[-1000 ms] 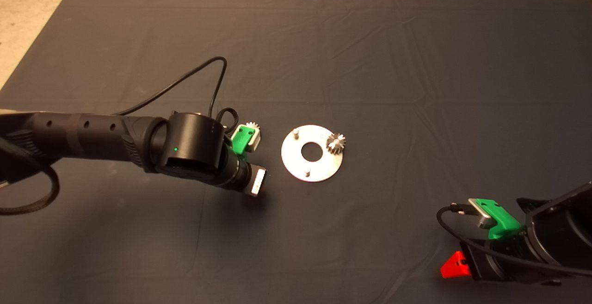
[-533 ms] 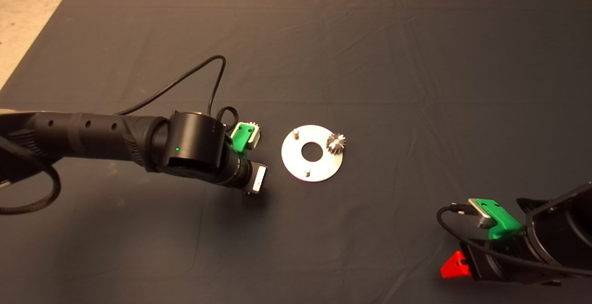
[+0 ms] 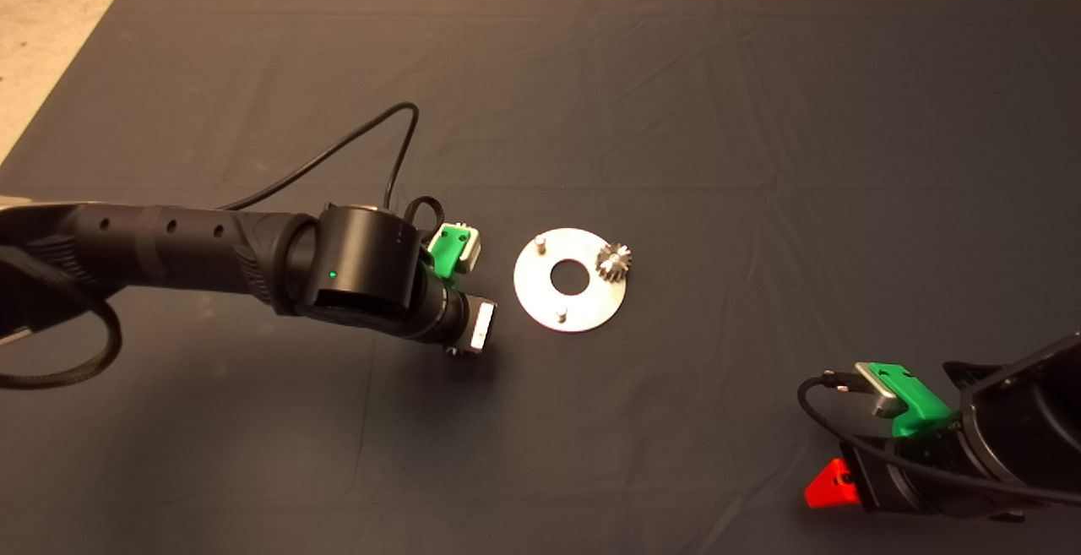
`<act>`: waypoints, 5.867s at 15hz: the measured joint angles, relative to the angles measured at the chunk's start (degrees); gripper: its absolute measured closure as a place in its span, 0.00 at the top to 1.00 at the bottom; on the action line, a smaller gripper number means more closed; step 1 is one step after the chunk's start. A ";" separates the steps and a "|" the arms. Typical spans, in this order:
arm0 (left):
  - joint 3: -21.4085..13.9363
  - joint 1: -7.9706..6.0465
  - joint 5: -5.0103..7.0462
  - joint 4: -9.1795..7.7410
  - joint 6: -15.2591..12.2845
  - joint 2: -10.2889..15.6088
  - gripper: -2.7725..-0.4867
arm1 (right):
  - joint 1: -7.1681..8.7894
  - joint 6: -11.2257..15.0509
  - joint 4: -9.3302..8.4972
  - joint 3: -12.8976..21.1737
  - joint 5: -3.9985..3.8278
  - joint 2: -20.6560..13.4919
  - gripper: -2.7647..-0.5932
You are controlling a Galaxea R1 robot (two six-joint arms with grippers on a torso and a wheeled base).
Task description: Install three planetary gears onto the carrier pins
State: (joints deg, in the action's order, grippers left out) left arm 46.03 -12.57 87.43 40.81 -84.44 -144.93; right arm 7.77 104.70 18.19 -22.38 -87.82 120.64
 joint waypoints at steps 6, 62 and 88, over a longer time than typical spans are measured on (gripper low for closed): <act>-0.06 1.05 -0.03 1.24 -0.39 -0.02 0.55 | 0.00 0.00 0.00 0.00 0.00 0.01 0.74; -2.18 5.11 0.47 6.12 -1.74 0.76 0.10 | 0.00 0.00 0.00 0.04 0.00 0.02 0.74; -6.70 1.55 0.20 6.14 -0.12 -0.34 0.02 | -0.17 0.00 0.00 0.06 0.01 0.15 0.74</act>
State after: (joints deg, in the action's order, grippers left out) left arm 39.33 -11.02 87.63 46.96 -84.57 -145.28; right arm 7.59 104.70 18.19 -22.32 -87.81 120.78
